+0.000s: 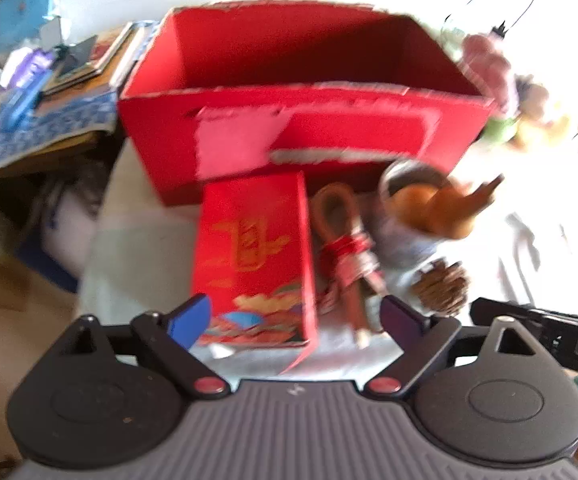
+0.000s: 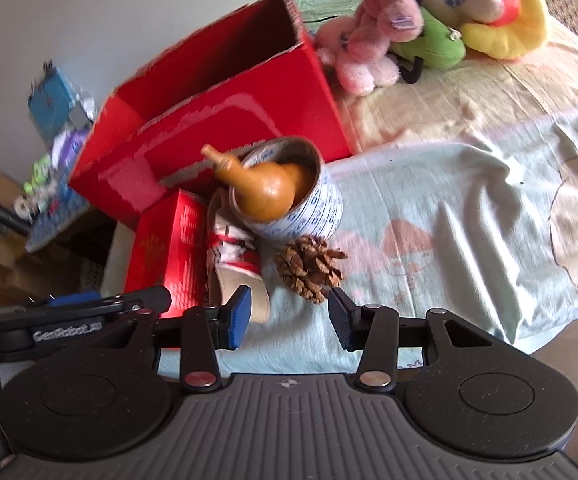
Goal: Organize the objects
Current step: 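Close the right gripper on the orange gourd inside the white tape roll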
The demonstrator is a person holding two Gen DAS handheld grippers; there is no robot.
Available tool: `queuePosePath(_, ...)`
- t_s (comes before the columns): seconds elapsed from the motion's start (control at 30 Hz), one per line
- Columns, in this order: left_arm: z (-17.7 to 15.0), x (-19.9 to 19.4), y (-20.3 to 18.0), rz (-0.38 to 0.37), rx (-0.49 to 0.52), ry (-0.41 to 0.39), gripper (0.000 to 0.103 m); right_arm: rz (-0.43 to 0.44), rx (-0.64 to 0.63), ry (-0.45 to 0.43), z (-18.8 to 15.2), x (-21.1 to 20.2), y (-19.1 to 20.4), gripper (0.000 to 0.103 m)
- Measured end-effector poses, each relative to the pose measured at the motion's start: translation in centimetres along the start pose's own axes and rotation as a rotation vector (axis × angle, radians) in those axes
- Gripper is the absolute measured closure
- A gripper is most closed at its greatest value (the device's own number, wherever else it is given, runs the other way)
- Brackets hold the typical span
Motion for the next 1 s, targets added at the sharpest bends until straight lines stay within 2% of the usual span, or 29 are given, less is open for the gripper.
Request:
queuePosePath(0.1, 1.5, -0.5, -0.4, -0.081, -0.028, -0.066, 0.026, 0.022, 0.086, 0.004, 1.3, -0.7, -0.8, 0.057)
queuePosePath(0.17, 2.4, -0.4, -0.5, -0.143, -0.066, -0.065, 0.029, 0.052, 0.155, -0.01, 2.6, -1.1, -1.3, 0.057)
queuePosePath(0.27, 4.2, 0.1, -1.6, -0.228, -0.099, -0.079, 0.03, 0.114, 0.26, 0.015, 4.5, -1.0, -1.6, 0.061)
queuePosePath(0.33, 5.4, 0.8, -2.7, -0.287, -0.107, -0.069, 0.03, 0.172, 0.316, 0.021, 5.7, -0.9, -1.4, 0.062)
queuePosePath(0.47, 6.3, 2.6, -3.7, -0.406, -0.218, -0.004, 0.03, 0.221, 0.355, 0.034, 7.4, -0.2, -0.8, 0.062)
queuePosePath(0.63, 7.1, 4.2, -3.1, -0.546, -0.365, 0.038, 0.029, 0.318, 0.498, 0.147, 9.0, 1.6, -1.2, 0.062)
queuePosePath(0.73, 7.8, 4.5, -3.4, -0.552, -0.364, 0.061, 0.025, 0.331, 0.545, 0.23, 9.2, 2.6, -1.1, 0.062)
queuePosePath(0.77, 8.0, 4.7, -3.6, -0.549, -0.364, 0.068, 0.023, 0.326, 0.558, 0.244, 9.3, 3.0, -1.1, 0.062)
queuePosePath(0.87, 8.5, 5.1, -3.5, -0.556, -0.408, 0.081, 0.025, 0.308, 0.562, 0.261, 9.8, 3.6, -1.1, 0.062)
queuePosePath(0.93, 8.8, 4.8, -3.1, -0.569, -0.439, 0.071, 0.025, 0.317, 0.562, 0.285, 10.1, 3.7, -0.9, 0.062)
queuePosePath(1.0, 9.1, 4.0, -2.9, -0.553, -0.415, 0.041, 0.02, 0.314, 0.558, 0.308, 10.2, 3.9, -1.0, 0.062)
Point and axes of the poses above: each gripper's, at about its wrist camera, not at the fingertips, and x roughly the way its jaws point, y to its left, z to its top, the point moved 9 cm from there along x, roughly the way its jaws point, and after that the axes turned 13 degrees about x, right-handed, at the moved point
